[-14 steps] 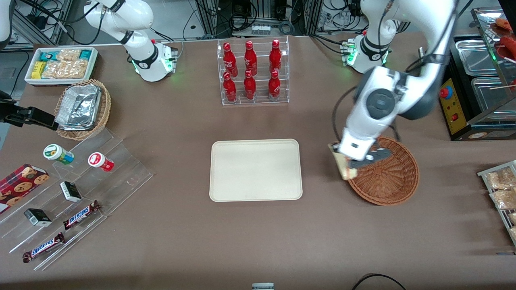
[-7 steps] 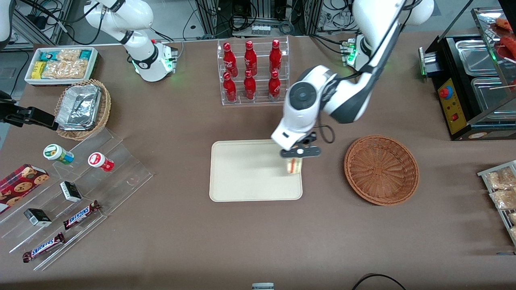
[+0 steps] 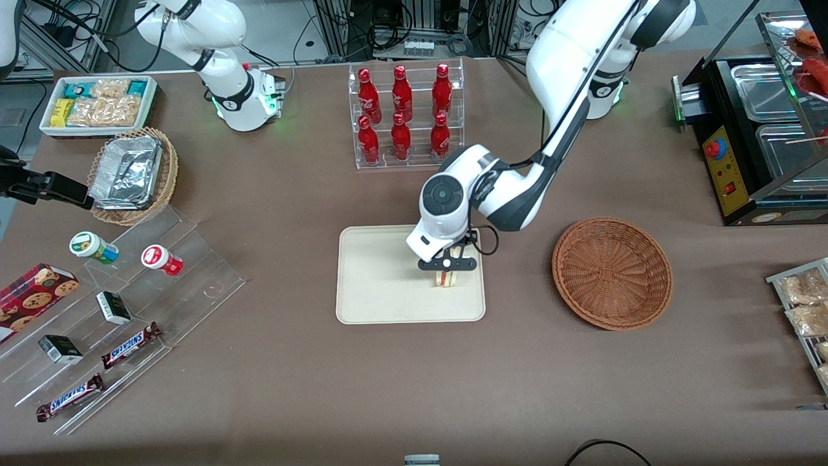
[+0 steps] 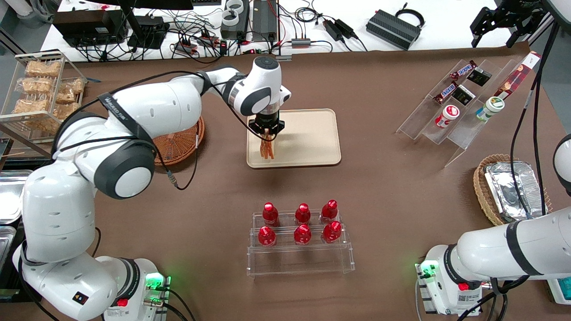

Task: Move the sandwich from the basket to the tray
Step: 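Lift the sandwich with the left gripper and carry it over the tray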

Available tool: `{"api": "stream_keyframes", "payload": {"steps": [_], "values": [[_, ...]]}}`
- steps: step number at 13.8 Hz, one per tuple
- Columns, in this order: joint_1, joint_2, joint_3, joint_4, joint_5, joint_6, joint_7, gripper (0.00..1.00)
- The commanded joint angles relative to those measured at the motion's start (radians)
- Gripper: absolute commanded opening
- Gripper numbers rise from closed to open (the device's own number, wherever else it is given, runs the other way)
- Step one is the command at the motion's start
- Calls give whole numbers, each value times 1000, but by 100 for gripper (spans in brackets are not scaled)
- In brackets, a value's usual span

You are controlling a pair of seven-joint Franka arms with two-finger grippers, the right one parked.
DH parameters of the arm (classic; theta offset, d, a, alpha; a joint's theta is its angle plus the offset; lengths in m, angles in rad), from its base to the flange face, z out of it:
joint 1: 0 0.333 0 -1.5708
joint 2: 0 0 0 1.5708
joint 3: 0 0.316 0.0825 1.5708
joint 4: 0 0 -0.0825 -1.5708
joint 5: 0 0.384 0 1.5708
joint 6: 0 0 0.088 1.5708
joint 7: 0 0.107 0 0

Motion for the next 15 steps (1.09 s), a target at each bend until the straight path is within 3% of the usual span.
{"api": "stream_keyframes", "payload": {"steps": [1, 3, 4, 6, 15], "values": [[-33, 44, 13, 60, 36, -11, -6, 0], [-47, 75, 16, 92, 39, -11, -24, 0], [-47, 81, 16, 103, 37, -11, -35, 17], [-47, 79, 17, 103, 40, -13, -35, 98], [0, -46, 40, 104, 36, -85, -33, 100]]}}
